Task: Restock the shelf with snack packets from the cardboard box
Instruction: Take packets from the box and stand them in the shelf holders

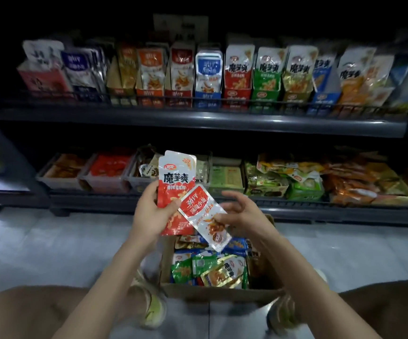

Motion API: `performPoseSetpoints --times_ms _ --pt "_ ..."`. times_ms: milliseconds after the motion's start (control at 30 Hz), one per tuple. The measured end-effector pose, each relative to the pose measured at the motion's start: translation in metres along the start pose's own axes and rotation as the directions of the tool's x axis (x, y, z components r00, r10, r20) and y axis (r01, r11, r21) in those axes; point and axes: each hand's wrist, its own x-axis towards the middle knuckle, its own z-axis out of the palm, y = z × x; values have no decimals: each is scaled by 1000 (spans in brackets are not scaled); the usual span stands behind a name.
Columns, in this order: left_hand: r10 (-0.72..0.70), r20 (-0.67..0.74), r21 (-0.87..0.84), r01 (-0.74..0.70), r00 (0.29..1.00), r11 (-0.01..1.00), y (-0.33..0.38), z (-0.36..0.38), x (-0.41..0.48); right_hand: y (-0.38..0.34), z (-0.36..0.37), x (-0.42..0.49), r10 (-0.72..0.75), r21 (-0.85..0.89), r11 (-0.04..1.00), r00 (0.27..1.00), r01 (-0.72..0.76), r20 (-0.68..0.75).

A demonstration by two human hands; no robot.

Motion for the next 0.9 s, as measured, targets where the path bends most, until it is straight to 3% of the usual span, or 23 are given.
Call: performPoseSetpoints --times_ms 167,267,367,533,733,900 --pt "15 122 -22 -12 992 1000 26 -2 -1 -34 13 2 -102 -27 994 993 104 66" --pt "36 128 -8 -35 991 999 40 -3 3 -52 21 2 -151 -224 960 985 166 85" --pt "54 100 -54 -49 994 997 54 -4 10 -75 24 4 -196 -399 889 974 227 117" --pt "79 15 -134 -76 997 988 76 -10 31 -112 20 5 -296 -430 857 954 282 36" --pt "106 -130 -160 -126 986 979 98 -29 65 -164 9 33 -428 -355 866 889 352 -162" --pt "112 -200 -175 -148 973 973 115 -42 109 -212 12 76 -557 -417 788 813 454 -168"
